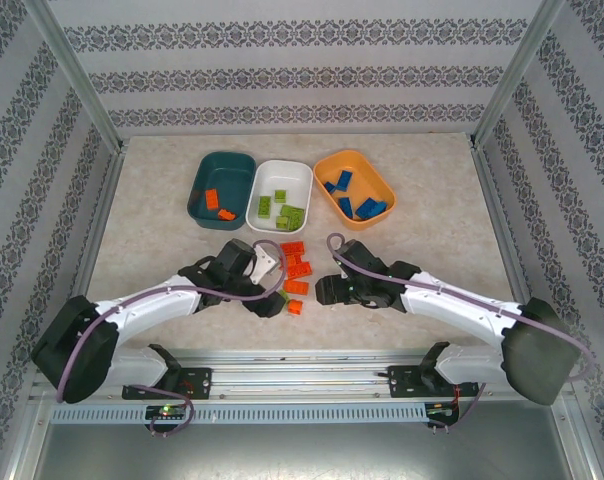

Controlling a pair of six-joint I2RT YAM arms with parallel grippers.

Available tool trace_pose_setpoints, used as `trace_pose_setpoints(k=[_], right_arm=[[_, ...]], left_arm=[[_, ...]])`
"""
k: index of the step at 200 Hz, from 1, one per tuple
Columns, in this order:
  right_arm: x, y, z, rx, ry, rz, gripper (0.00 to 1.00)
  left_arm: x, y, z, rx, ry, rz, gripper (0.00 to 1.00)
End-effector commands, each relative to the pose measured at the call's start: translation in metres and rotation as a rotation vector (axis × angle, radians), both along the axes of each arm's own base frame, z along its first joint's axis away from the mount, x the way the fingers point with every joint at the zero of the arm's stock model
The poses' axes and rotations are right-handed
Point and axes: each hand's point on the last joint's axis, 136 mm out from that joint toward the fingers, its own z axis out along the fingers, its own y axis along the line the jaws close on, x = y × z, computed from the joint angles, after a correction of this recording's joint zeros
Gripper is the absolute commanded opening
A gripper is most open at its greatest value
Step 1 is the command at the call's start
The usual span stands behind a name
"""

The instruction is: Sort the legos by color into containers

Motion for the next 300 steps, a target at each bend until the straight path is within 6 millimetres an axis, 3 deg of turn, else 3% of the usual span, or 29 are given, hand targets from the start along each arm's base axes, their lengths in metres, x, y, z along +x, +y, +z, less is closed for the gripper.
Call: trace_pose_setpoints(k=[1,40,79,102,123,145,194,258,274,300], right_arm=[[-0.005,-0.003,-0.002,0.012,0.020,-0.008,0.68],[-0.006,-0.005,-0.005,0.004,0.028,-0.012,0.68],[-0.006,-0.004,-0.004,0.007,0.027,-0.014,0.68],[-0.005,-0.003,-0.005,0.008,0.030,-0.014,0.68],[-0.004,-0.002,-0.005,0.005,0.029,-0.017,0.68],[-0.003,0.000,-0.004,0.015,0.031,-0.020,0.68],[-0.014,0.026,-0.011,0.005,0.066,0.047,0.68],[-0.027,0.056,-0.029,-0.121,0.097,0.084,0.70],[-0.029,0.064,-0.031,-0.139,0.101,0.098,0.70],[-0.033,0.077,-0.035,-0.174,0.107,0.126,0.70]], left_arm=[[0.005,-0.019,-0.001,-0.022,-0.042,-0.077,0.95],[0.004,-0.029,-0.028,0.069,0.010,-0.113,0.91],[0.012,-0.029,-0.041,0.122,0.028,-0.098,0.84],[0.015,-0.032,-0.046,0.139,0.049,-0.103,0.74],[0.013,-0.031,-0.050,0.160,0.089,-0.104,0.58],[0.009,-0.029,-0.048,0.156,0.105,-0.088,0.50],[0.018,-0.011,-0.004,0.141,0.029,0.055,0.44],[0.061,0.058,0.089,0.023,-0.071,0.438,0.43],[0.065,0.065,0.101,0.017,-0.085,0.452,0.44],[0.063,0.067,0.100,0.020,-0.070,0.451,0.52]])
